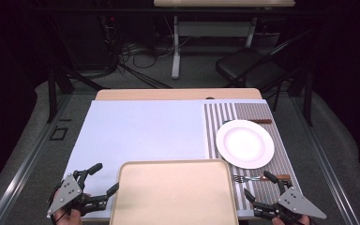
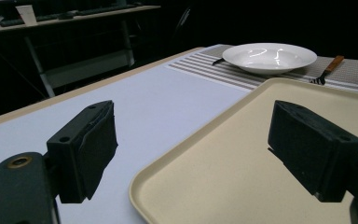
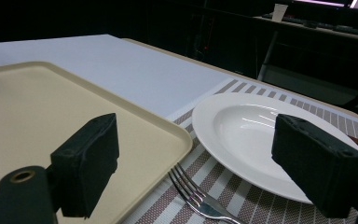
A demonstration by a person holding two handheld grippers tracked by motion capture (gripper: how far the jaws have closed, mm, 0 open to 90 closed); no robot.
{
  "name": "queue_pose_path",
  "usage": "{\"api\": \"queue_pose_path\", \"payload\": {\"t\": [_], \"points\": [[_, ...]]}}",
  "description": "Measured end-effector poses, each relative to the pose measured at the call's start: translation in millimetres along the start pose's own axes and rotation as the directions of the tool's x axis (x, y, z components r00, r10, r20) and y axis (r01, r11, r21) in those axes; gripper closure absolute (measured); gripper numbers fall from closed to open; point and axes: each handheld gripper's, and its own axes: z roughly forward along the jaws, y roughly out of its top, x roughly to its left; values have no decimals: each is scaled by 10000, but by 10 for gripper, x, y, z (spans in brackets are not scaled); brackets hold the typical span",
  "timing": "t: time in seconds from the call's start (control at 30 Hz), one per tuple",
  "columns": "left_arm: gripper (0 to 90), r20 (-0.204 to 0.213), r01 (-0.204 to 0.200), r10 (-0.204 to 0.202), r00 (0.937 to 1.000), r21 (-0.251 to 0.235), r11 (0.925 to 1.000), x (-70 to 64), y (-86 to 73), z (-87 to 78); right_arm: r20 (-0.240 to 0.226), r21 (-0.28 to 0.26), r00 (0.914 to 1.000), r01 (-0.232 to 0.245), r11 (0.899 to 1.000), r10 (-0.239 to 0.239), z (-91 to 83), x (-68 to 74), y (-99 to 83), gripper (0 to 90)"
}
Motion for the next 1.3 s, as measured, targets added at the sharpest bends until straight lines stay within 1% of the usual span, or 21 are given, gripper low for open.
{"api": "queue_pose_path", "payload": {"t": [0.1,0.2,0.27,0.37,0.4,0.5,0.57,0.67,0.7,0.77,0.8,0.83,0.87,0.93,0.97,1.1,1.13,1.17,1.2,1.23,1.3], "points": [[156,-82,53,-53,10000,3,10000,7,-2,2,215,44,9998,42,10000,-43,-4,4,-1,145],[156,-168,156,-155,9997,24,9999,22,-3,13,602,-57,9980,218,9997,-214,-17,16,0,144],[156,-187,203,-203,9996,1,9998,34,-7,28,514,-51,9984,236,9997,-233,-23,11,1,144],[156,-269,196,-192,9995,144,9997,51,-18,45,823,378,9955,438,9983,-468,-2,18,-7,145],[156,-288,209,-205,9994,131,9997,51,-18,45,823,378,9955,438,9983,-468,-2,18,-7,145],[156,-329,214,-210,9992,128,9997,45,-17,33,803,608,9931,806,9949,-854,8,15,-11,145],[156,-319,171,-166,9994,157,9997,35,-16,19,828,775,9918,912,9928,-975,23,13,-12,144],[156,-300,58,-52,9995,188,9998,18,-11,-1,693,796,9936,833,9933,-889,66,-5,-6,145],[156,-312,96,-92,9995,135,9999,12,-6,-7,610,786,9952,718,9943,-767,81,-12,-9,145],[156,-348,25,-21,9994,122,9999,12,0,-18,648,721,9969,410,9966,-457,89,-8,-15,146],[156,-348,62,-60,9994,79,9999,11,0,-22,628,444,9976,258,9987,-286,79,20,8,142],[156,-319,74,-73,9995,41,10000,11,0,-25,509,434,9983,259,9987,-281,74,34,24,142],[156,-297,48,-47,9995,39,10000,12,2,-28,509,434,9983,259,9987,-281,74,34,24,142],[156,-238,-25,27,9997,110,9999,7,-5,-41,169,490,9990,416,9979,-425,70,65,48,144],[156,-258,-10,13,9997,121,9999,2,-9,-46,129,529,9989,452,9976,-460,71,63,48,144],[156,-288,29,-24,9996,169,9999,-2,-19,-53,140,660,9991,402,9970,-412,70,-22,45,150],[156,-306,37,-32,9995,179,9998,-1,-20,-53,140,660,9991,402,9970,-412,70,-22,45,150],[156,-322,32,-26,9995,192,9998,1,-21,-52,164,666,9992,352,9972,-363,64,-57,48,160],[156,-359,74,-66,9993,204,9998,1,-23,-49,207,644,9996,192,9977,-206,52,-132,50,172],[156,-391,74,-65,9992,243,9997,2,-25,-49,207,644,9996,192,9977,-206,52,-132,50,172],[156,-412,103,-92,9991,284,9995,2,-32,-50,346,593,9991,214,9980,-235,30,-211,55,173]]}}
